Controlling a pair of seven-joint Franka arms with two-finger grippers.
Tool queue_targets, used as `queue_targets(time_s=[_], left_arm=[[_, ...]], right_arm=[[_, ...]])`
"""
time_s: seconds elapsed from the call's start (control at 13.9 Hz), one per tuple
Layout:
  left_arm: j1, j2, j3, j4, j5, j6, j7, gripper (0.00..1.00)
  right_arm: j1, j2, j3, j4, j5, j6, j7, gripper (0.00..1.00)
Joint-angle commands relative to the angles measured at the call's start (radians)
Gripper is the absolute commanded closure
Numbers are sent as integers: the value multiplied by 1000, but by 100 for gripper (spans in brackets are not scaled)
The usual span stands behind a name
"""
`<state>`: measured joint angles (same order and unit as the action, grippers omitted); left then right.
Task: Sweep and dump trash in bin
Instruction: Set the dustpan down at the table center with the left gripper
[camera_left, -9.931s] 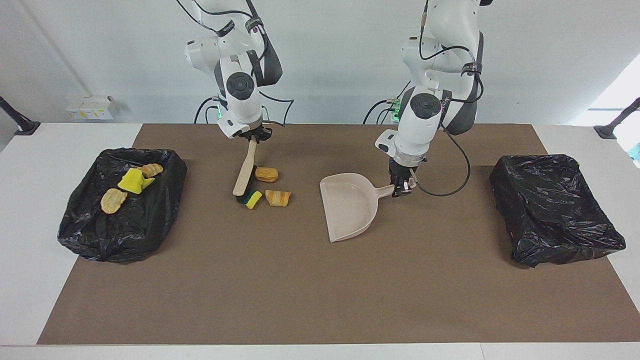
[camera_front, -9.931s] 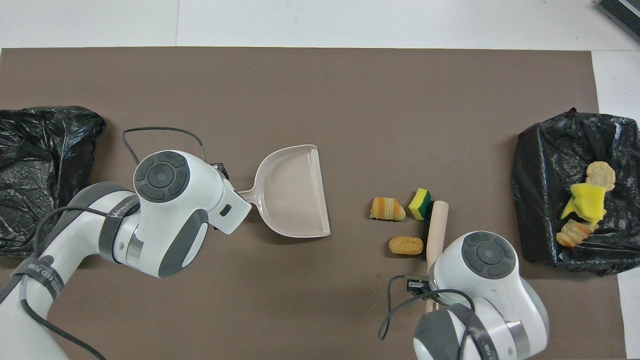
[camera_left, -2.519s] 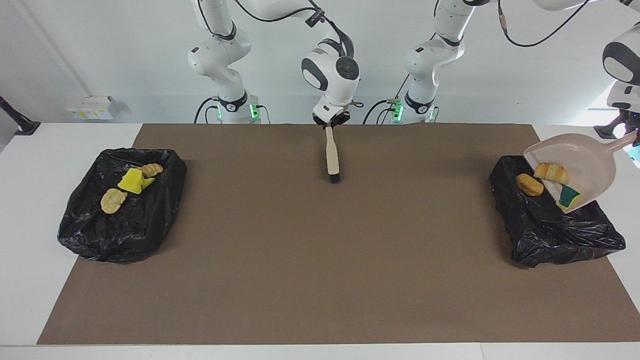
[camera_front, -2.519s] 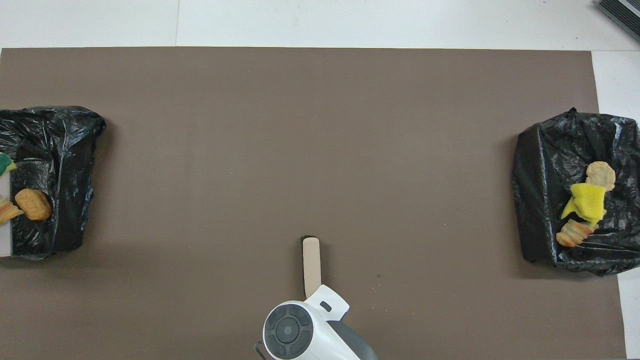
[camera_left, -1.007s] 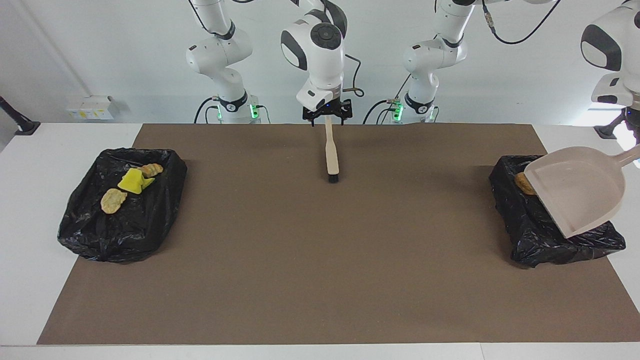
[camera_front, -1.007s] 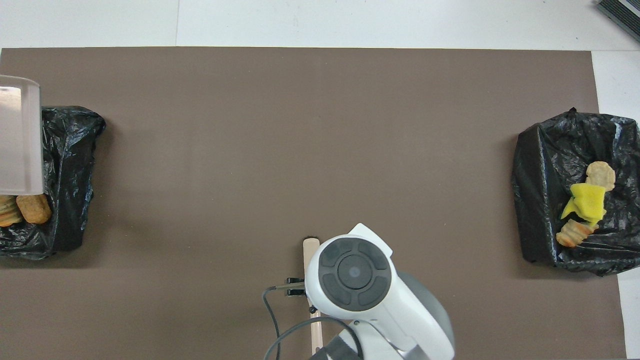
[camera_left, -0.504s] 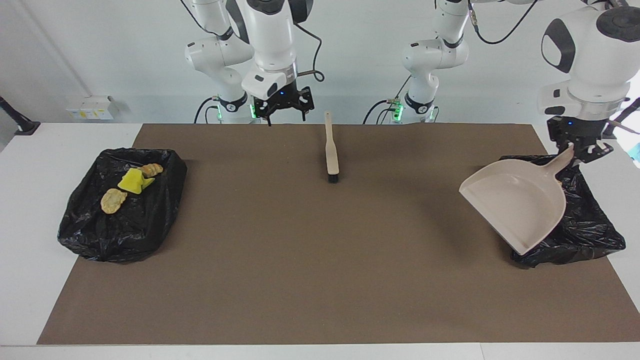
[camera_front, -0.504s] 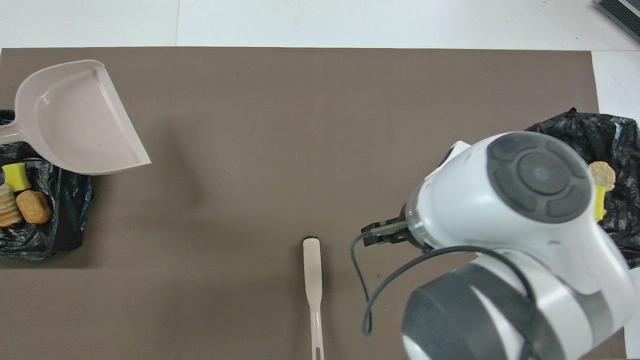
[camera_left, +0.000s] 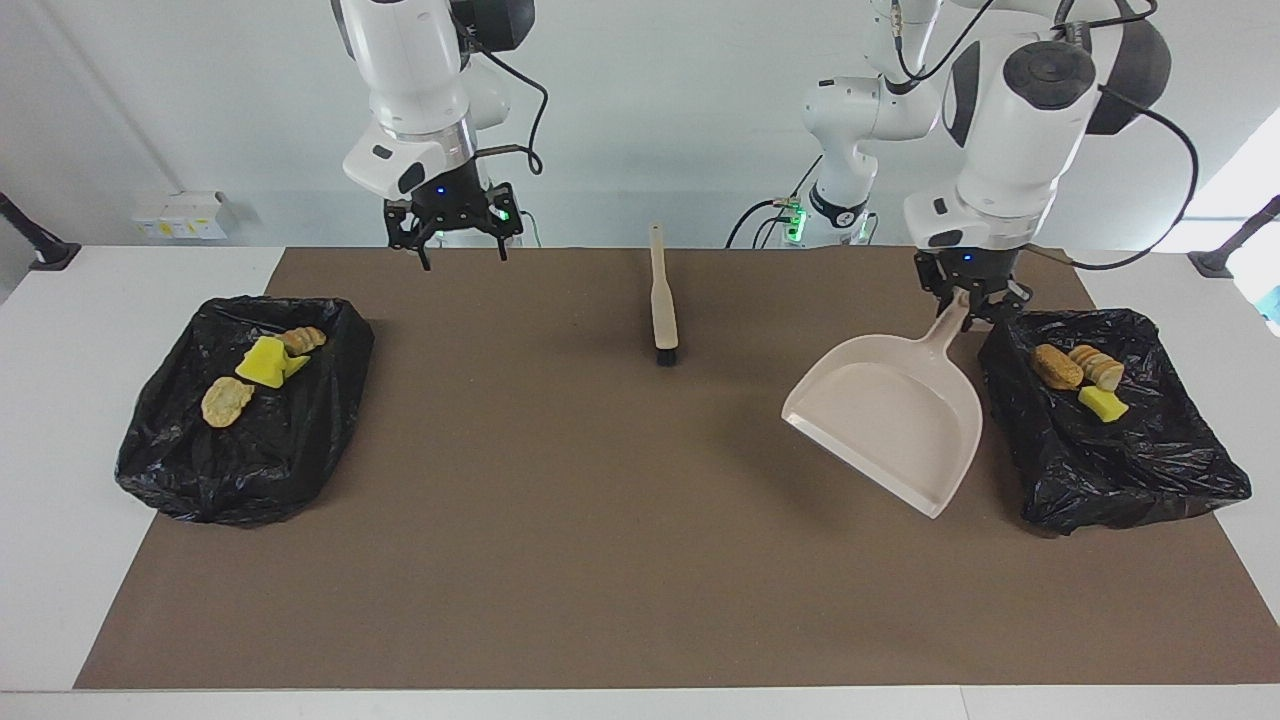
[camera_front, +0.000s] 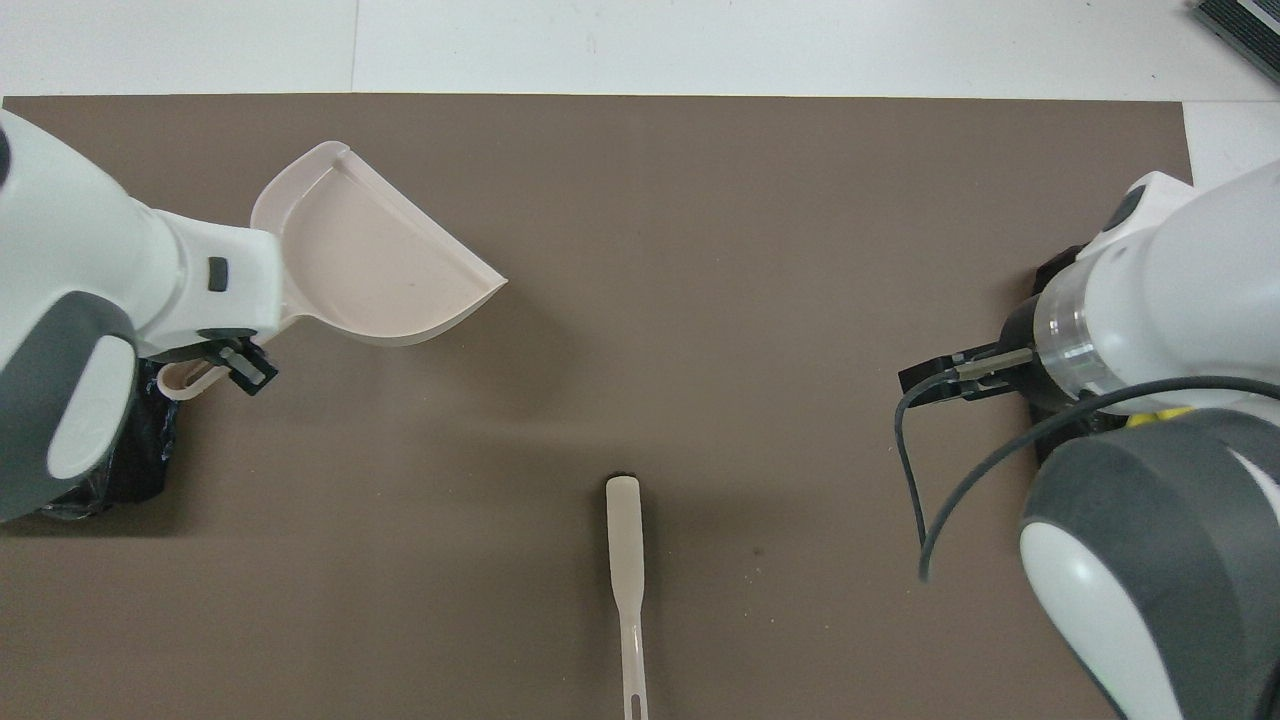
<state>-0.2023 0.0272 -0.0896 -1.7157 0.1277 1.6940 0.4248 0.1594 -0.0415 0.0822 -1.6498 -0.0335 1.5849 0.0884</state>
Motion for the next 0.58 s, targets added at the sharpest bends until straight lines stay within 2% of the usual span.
queue_targets(time_s=[0.0,0.14,0.29,0.5], left_arm=[[-119,-7,21,-61,-68,87,-266,100],[-225,51,21,-65,-74,168,-461,100],[-320,126,21,-64,-91,274,-571,100],[-391,209,21,-62,-138,439,-831,100]], right_arm=[[-49,14,-12,47,-13,-28,-25,0],[-72,20,-12,83,-8,-48,-27,0],[-98,26,-13,102,-19,-89,-33,0],[-182,28,-25,114,-19,-86,-82,0]])
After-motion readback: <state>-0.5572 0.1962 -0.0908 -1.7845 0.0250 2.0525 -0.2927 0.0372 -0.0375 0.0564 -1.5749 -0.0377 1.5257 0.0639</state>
